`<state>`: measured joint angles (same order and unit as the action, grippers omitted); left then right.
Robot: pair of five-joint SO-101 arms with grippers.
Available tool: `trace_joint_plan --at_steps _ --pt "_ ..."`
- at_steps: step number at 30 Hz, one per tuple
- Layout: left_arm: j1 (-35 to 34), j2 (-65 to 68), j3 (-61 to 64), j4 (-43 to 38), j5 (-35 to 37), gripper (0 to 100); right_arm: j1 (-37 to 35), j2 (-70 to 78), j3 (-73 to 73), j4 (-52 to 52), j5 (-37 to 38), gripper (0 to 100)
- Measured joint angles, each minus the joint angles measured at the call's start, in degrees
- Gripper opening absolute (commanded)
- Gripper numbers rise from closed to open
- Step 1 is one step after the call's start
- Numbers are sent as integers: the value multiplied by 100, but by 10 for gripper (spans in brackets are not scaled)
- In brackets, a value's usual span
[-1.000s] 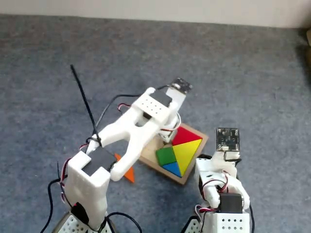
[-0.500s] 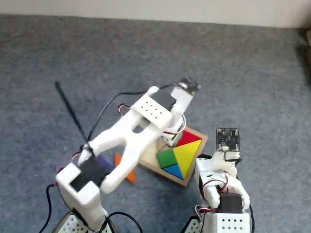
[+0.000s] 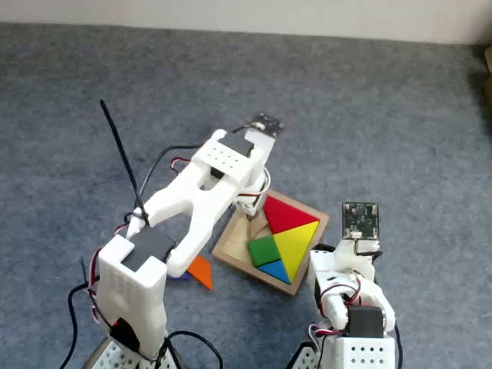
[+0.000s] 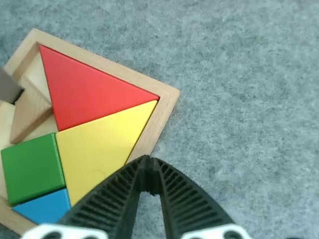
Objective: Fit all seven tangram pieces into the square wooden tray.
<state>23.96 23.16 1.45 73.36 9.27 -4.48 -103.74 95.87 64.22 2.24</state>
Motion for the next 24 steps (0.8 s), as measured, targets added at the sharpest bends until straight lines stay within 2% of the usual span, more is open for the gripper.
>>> trace_joint_plan --at_steps 16,24 --pt "826 -18 -79 -35 -141 182 0 0 0 0 0 4" --pt "712 -527 -70 431 -158 182 0 0 0 0 0 4"
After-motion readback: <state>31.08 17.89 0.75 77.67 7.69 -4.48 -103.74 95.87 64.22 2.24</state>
